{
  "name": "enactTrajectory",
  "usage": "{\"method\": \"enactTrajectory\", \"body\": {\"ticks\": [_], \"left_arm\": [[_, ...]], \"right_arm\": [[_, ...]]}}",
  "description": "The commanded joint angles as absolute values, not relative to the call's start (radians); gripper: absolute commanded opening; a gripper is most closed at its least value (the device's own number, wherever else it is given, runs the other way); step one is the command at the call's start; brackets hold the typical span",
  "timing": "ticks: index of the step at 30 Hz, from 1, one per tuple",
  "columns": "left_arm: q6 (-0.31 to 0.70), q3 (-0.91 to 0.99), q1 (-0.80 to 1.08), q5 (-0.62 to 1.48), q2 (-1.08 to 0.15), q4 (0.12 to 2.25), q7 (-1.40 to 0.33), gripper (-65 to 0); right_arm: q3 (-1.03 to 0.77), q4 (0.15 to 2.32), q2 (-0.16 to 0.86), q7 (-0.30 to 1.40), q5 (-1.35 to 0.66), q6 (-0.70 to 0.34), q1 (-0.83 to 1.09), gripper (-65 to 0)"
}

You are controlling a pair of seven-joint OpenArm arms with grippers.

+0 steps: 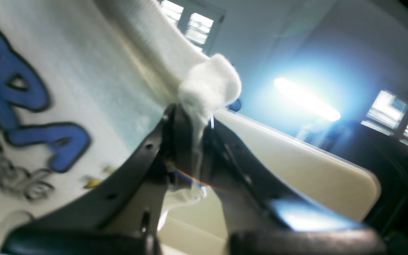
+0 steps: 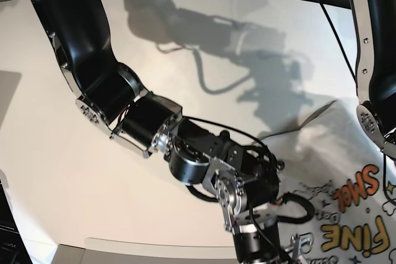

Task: Layout the t-shirt on the table in an organized manner, then fold the t-shirt properly
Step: 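Shake the lifted shirt with both grippers to let it hang open, then lower the shirt onto the table with both grippers, laying it flat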

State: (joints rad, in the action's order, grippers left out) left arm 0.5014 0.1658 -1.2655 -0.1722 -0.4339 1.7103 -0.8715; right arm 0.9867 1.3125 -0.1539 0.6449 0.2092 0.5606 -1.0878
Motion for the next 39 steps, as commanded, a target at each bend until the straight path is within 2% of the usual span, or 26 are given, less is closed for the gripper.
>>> {"method": "enactTrajectory", "body": {"ticks": [1, 9, 11, 16, 21, 25, 27, 30, 33, 39], "left_arm": [[0.481, 0.168, -1.303, -0.180, -0.443, 1.713, -0.846, -64.6], [0.481, 0.159, -1.303, -0.156, -0.433, 1.620, -0.777, -64.6], [0.481, 0.157, -1.303, -0.105, -0.398, 1.586, -0.777, -64.6], [0.481, 0.124, -1.287, -0.047, -0.237, 1.500, -0.777, -64.6], [0.481, -0.058, -1.167, -0.045, -0.061, 1.403, -0.690, -64.6], [0.420, -0.231, -1.059, -0.045, 0.076, 1.319, -0.624, -64.6], [0.372, -0.338, -1.020, -0.045, 0.150, 1.260, -0.587, -64.6], [0.340, -0.455, -0.964, -0.039, 0.157, 1.213, -0.542, -64.6], [0.302, -0.591, -0.926, 0.033, 0.157, 1.213, -0.510, -64.6], [0.200, -0.654, -0.918, 0.107, 0.157, 1.211, -0.503, -64.6]], "right_arm": [[0.975, 1.337, -0.157, 0.634, 0.234, 0.585, -1.099, -65.0], [0.998, 1.471, -0.157, 0.634, 0.232, 0.581, -0.868, -65.0], [1.030, 1.497, -0.157, 0.634, 0.232, 0.581, -0.806, -65.0], [1.079, 1.593, -0.157, 0.636, 0.232, 0.581, -0.602, -65.0], [1.075, 1.748, -0.157, 0.644, 0.248, 0.582, -0.360, -65.0], [1.076, 1.905, -0.157, 0.645, 0.387, 0.584, -0.157, -65.0], [1.076, 2.002, -0.093, 0.645, 0.476, 0.585, -0.067, -65.0], [1.035, 2.055, -0.010, 0.636, 0.562, 0.590, 0.012, -65.0], [1.001, 2.057, 0.019, 0.636, 0.656, 0.590, 0.076, -65.0], [0.989, 2.055, 0.097, 0.636, 0.700, 0.590, 0.116, -65.0]]}}
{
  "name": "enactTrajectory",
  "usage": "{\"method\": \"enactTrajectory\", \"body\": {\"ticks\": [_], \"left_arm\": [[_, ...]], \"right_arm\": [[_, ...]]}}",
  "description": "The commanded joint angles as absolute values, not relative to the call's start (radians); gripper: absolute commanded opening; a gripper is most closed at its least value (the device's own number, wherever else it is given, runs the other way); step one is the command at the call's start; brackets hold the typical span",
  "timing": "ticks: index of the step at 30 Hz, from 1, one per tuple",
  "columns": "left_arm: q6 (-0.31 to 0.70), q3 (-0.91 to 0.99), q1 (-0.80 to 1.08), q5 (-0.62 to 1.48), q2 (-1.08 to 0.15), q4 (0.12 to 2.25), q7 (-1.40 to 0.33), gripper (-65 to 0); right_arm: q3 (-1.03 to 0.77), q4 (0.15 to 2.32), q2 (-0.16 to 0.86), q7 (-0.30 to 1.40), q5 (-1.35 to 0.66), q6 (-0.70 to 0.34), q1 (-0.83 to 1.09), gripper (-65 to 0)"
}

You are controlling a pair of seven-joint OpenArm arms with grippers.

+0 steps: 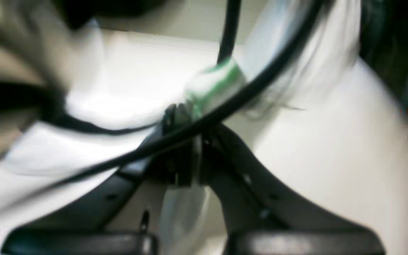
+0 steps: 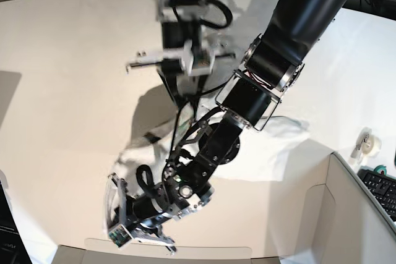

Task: Layout the t-shirt on the table in an organized manner, then fold the t-shirt properly
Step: 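Lower the shirt onto the table with both grippers, laying it flat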

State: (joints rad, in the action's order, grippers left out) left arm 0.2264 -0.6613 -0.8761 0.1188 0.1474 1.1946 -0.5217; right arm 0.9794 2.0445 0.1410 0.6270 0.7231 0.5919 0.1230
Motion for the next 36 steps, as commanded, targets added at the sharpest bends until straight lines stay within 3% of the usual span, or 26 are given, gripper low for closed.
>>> {"method": "enactTrajectory", "body": {"ticks": [1, 19, 28, 36], "left_arm": [[0.197, -0.653, -0.918, 0.107, 0.157, 1.213, -0.507, -64.6], [0.196, -0.653, -0.900, 0.107, 0.157, 1.216, -0.510, -64.6], [0.196, -0.653, -0.931, 0.107, 0.157, 1.214, -0.510, -64.6], [0.194, -0.661, -0.926, 0.107, 0.157, 1.210, -0.498, -64.6]], "right_arm": [[0.989, 2.055, 0.097, 0.636, 0.700, 0.590, 0.116, -65.0], [0.978, 2.052, 0.114, 0.644, 0.697, 0.590, 0.139, -65.0], [0.816, 2.038, 0.191, 0.638, 0.542, 0.590, 0.259, -65.0], [0.638, 2.040, 0.188, 0.644, 0.407, 0.590, 0.409, -65.0]]}}
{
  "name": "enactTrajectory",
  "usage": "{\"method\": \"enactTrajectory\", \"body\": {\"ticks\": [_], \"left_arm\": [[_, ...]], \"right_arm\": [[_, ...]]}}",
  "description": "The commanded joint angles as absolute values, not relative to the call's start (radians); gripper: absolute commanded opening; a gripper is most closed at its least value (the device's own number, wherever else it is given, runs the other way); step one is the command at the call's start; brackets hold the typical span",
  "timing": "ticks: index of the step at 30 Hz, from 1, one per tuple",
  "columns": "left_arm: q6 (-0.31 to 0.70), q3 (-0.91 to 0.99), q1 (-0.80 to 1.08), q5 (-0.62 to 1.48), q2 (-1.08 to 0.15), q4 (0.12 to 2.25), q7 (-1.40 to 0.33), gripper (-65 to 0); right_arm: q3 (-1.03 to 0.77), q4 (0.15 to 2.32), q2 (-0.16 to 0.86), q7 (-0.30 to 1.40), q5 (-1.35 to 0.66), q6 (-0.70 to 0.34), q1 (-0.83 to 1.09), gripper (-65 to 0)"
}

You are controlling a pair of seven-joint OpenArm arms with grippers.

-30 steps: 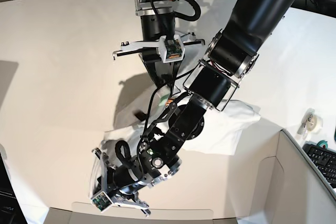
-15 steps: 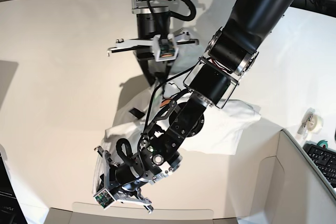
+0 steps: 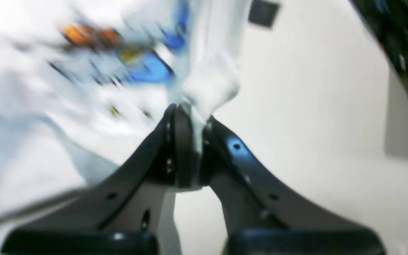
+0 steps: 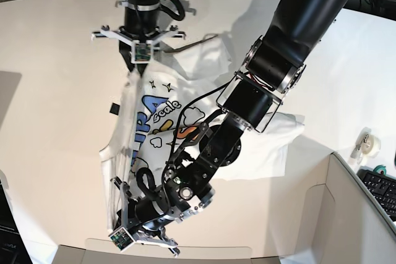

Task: Layout the t-shirt on the table in an organized manner, then fold the t-shirt properly
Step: 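Lower the shirt onto the table with both grippers, laying it flat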

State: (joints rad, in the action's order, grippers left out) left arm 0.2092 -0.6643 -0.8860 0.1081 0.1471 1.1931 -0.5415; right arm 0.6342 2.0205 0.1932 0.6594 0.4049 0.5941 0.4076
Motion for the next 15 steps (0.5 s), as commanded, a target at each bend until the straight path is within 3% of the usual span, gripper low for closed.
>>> {"method": "enactTrajectory", "body": {"ticks": [1, 5, 15], "left_arm": [[0.194, -0.662, -0.926, 0.107, 0.157, 1.210, -0.498, -64.6], [0.189, -0.716, -0.924, 0.110, 0.157, 1.208, -0.493, -64.6], [0.030, -0.984, -0.881, 0.110, 0.157, 1.168, -0.355, -64.6]], "right_arm": [[0.622, 2.040, 0.188, 0.644, 0.403, 0.590, 0.432, -65.0], [0.565, 2.043, 0.188, 0.644, 0.403, 0.590, 0.499, -65.0], [0.429, 2.043, 0.174, 0.645, 0.401, 0.590, 0.619, -65.0]]}}
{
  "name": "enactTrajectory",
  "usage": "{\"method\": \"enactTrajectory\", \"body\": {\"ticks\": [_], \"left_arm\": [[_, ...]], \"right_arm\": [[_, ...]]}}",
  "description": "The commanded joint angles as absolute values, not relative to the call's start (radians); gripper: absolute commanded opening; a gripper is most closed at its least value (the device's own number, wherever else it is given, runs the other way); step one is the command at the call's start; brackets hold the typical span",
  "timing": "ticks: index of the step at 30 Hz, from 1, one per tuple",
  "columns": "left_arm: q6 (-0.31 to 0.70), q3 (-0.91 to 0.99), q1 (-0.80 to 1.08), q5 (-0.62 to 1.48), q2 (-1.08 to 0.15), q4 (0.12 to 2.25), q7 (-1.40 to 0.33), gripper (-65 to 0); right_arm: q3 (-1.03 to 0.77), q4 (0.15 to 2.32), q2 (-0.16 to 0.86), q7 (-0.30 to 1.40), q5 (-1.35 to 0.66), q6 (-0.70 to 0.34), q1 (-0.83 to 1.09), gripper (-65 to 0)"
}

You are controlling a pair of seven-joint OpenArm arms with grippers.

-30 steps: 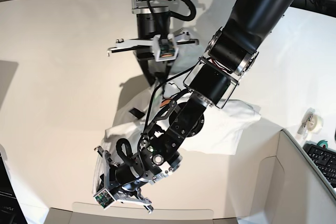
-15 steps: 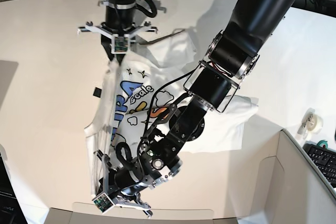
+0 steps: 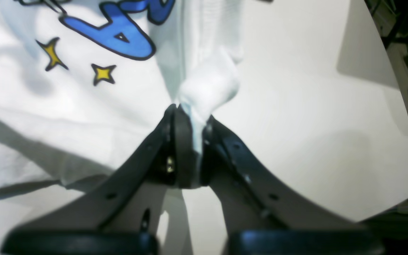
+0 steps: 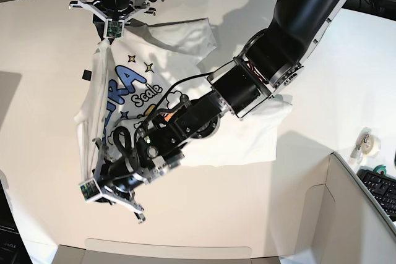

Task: Layout the t-shirt on the table in an organized manner, then fold the t-shirt properly
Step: 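Lower the shirt onto the table with both grippers, laying it flat, then release the shirt and reposition both grippers over its body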

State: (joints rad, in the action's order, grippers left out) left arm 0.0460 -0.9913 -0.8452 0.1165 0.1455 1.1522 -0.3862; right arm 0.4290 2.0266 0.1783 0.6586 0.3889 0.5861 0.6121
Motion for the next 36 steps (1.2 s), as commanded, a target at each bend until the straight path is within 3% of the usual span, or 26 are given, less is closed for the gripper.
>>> {"method": "enactTrajectory", "body": {"ticks": [1, 7, 11, 13, 17, 19, 25, 29, 36], "left_arm": [[0.019, -1.013, -0.874, 0.110, 0.157, 1.167, -0.332, -64.6], [0.012, -1.058, -0.754, 0.110, 0.157, 1.175, -0.154, -64.6], [0.012, -1.199, -0.687, 0.110, 0.157, 1.175, 0.038, -63.4], [0.012, -1.283, -0.654, 0.110, 0.157, 1.175, 0.145, -57.6], [-0.002, -1.412, -0.545, 0.110, 0.157, 1.175, 0.338, -30.5], [-0.076, -1.411, -0.484, 0.107, 0.157, 1.176, 0.389, -26.1], [-0.223, -1.402, -0.504, 0.107, 0.157, 1.216, 0.369, -26.0], [-0.228, -1.296, -0.504, 0.105, 0.157, 1.282, 0.321, -26.0], [-0.225, -1.121, -0.456, 0.104, 0.071, 1.506, 0.067, -26.0]], "right_arm": [[0.429, 2.043, 0.170, 0.645, 0.401, 0.590, 0.621, -65.0], [0.437, 2.040, 0.165, 0.645, 0.401, 0.590, 0.615, -65.0], [0.430, 2.038, 0.165, 0.645, 0.401, 0.590, 0.610, -65.0], [0.430, 2.038, 0.165, 0.645, 0.401, 0.590, 0.610, -65.0], [0.435, 2.038, 0.166, 0.645, 0.401, 0.590, 0.602, -65.0], [0.432, 2.038, 0.166, 0.645, 0.401, 0.590, 0.602, -65.0], [0.435, 2.038, 0.170, 0.645, 0.401, 0.590, 0.604, -65.0], [0.430, 2.043, 0.173, 0.645, 0.404, 0.590, 0.598, -65.0], [0.430, 2.057, 0.174, 0.645, 0.407, 0.590, 0.590, -65.0]]}}
